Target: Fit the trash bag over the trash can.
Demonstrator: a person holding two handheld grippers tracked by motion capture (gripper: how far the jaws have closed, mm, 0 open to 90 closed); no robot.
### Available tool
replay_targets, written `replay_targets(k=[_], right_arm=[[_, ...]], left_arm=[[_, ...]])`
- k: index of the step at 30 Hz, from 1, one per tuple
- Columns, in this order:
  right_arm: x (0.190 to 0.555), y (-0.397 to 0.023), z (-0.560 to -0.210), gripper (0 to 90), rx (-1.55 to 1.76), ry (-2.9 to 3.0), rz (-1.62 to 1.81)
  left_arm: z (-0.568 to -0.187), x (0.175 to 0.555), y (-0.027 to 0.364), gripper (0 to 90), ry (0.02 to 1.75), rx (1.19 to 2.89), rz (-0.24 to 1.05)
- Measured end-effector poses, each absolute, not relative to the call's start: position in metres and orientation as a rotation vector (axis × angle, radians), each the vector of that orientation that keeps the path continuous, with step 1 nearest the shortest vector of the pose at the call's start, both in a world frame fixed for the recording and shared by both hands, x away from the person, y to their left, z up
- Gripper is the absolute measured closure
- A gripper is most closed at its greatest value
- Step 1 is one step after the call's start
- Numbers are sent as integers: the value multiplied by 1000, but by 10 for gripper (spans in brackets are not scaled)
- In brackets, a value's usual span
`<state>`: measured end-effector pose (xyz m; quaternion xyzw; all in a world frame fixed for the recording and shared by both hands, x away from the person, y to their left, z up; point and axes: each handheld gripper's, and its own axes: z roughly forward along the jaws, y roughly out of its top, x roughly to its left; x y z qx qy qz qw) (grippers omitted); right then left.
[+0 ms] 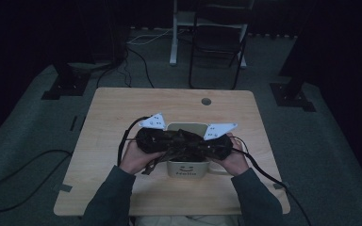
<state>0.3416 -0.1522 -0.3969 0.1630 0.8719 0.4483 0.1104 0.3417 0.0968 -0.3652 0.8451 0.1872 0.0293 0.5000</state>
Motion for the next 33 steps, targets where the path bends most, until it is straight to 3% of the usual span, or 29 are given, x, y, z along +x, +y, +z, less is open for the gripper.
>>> replay_targets(k=[5, 16, 28, 30, 33], right_arm=[[341, -158, -399, 900, 496, 2555, 1302], [344, -184, -403, 900, 611, 2510, 1301], [344, -185, -403, 900, 621, 2500, 1316], [344, -185, -402, 899, 619, 2500, 1320], [344, -186, -401, 846, 614, 2496, 1325]], left_arm=[[-362, 340, 109, 897, 481, 2006, 86], [-358, 330, 158, 794, 581, 1938, 156], [-372, 333, 170, 590, 670, 1945, 124], [-376, 336, 163, 622, 674, 1969, 104], [-379, 338, 152, 843, 651, 2011, 96]])
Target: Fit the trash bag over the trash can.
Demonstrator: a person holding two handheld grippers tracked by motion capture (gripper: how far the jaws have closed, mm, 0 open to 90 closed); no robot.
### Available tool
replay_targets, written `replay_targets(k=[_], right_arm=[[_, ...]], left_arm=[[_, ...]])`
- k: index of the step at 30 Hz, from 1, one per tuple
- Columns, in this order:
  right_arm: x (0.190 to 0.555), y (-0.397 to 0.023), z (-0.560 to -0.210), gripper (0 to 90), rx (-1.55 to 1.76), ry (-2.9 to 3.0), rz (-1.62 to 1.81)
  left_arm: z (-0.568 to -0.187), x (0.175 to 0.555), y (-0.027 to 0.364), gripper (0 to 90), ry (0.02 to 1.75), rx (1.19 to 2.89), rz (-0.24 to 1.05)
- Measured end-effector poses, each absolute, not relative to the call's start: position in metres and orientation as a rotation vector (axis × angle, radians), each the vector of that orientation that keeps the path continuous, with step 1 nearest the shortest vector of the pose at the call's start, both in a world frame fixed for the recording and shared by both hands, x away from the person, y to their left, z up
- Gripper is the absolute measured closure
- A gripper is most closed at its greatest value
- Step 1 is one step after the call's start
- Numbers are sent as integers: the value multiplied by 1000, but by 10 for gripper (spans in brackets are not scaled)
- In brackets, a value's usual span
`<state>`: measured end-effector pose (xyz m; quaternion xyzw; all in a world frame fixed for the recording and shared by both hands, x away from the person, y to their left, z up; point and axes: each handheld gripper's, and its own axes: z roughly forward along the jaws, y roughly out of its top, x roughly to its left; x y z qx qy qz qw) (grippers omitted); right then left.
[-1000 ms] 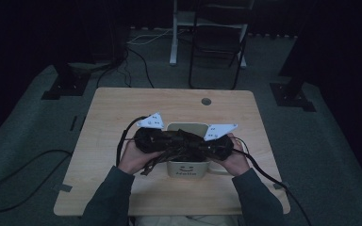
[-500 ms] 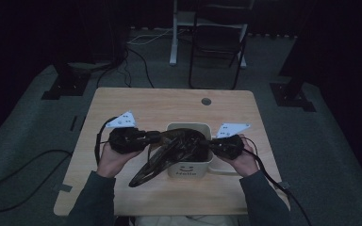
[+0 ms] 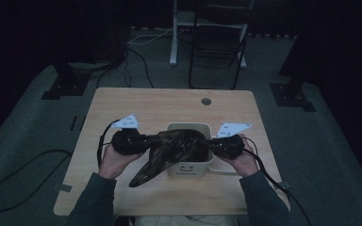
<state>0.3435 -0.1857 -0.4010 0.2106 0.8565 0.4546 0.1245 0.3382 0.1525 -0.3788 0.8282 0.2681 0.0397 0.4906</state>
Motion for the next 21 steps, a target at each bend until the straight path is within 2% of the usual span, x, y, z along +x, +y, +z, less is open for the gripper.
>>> replay_targets(k=[1, 2, 4, 8, 21], right_arm=[[343, -186, -401, 818, 614, 2495, 1328], [343, -186, -400, 799, 616, 2493, 1329], [342, -186, -398, 731, 611, 2483, 1337], [343, -188, -394, 656, 626, 2459, 1355], [346, -179, -374, 494, 564, 2421, 1379]], left_arm=[[-380, 339, 149, 891, 642, 2018, 93], [-380, 339, 146, 900, 632, 2028, 94], [-380, 340, 139, 900, 612, 2045, 93], [-379, 340, 126, 900, 583, 2060, 88], [-373, 340, 99, 900, 518, 2080, 73]])
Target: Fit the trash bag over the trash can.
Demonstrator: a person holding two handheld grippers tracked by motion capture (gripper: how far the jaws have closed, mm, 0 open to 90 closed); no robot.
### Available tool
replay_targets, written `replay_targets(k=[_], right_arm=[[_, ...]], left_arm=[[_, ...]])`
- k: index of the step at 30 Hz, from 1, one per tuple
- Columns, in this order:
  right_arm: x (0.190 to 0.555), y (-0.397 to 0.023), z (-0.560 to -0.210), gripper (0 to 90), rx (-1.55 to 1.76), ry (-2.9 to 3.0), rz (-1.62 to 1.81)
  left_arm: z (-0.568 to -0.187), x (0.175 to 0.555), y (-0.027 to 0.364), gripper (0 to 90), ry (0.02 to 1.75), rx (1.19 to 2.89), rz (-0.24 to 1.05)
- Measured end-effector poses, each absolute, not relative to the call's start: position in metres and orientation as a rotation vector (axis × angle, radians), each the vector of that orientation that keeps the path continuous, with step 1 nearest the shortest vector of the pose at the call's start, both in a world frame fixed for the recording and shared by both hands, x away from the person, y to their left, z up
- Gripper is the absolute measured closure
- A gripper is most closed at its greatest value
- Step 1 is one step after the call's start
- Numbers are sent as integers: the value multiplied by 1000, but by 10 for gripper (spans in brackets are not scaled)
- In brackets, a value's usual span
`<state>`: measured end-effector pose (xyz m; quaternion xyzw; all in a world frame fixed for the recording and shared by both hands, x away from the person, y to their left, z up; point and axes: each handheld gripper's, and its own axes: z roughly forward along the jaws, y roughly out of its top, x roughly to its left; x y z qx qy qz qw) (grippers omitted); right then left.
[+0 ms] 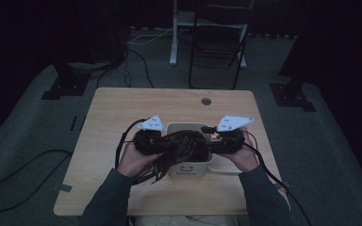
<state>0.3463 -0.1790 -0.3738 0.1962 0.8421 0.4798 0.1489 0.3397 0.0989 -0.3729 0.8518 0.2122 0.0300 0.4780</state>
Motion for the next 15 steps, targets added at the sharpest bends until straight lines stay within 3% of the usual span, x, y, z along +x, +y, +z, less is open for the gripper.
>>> replay_targets(k=[8, 10, 13, 15], right_arm=[[349, -170, -373, 460, 464, 2478, 1364], [348, -166, -374, 558, 427, 2486, 1355], [346, -164, -374, 810, 383, 2497, 1337], [345, -165, -374, 889, 391, 2489, 1327]], left_arm=[[-373, 338, 90, 900, 488, 2098, 65], [-373, 338, 87, 900, 483, 2100, 66], [-372, 337, 88, 899, 480, 2089, 64], [-371, 336, 92, 889, 485, 2078, 72]])
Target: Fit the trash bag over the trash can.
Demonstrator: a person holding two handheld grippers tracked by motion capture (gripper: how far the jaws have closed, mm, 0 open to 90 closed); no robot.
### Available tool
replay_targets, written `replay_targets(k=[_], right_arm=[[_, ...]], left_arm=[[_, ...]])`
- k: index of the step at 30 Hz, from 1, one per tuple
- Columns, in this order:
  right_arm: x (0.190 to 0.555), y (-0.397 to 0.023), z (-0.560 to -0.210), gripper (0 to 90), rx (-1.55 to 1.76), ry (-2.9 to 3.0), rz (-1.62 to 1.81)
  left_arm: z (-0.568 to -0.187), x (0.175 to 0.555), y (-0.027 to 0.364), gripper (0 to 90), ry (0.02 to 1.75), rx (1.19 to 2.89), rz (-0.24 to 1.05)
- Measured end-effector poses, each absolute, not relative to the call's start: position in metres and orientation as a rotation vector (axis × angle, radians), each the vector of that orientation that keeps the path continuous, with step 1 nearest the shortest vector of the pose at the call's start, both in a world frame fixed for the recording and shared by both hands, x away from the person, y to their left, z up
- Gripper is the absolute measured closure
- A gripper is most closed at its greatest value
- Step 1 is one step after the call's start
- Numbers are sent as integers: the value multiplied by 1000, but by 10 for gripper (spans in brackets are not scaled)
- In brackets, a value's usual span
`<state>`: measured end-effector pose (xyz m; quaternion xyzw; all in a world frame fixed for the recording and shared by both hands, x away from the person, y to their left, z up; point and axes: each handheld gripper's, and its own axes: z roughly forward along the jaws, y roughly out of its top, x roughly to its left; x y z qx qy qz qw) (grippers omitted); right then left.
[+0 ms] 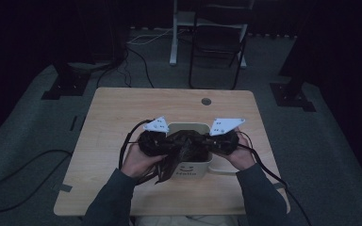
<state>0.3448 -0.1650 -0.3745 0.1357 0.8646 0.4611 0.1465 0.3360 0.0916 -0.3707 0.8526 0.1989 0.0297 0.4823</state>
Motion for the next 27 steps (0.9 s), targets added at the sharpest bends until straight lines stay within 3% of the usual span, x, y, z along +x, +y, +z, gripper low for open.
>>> replay_targets(k=[16, 27], right_arm=[[345, -197, -382, 898, 547, 2419, 1359], [345, -199, -381, 898, 571, 2385, 1379]], left_arm=[[-368, 324, 156, 793, 612, 1983, 152], [-398, 318, 180, 640, 709, 1974, 130]])
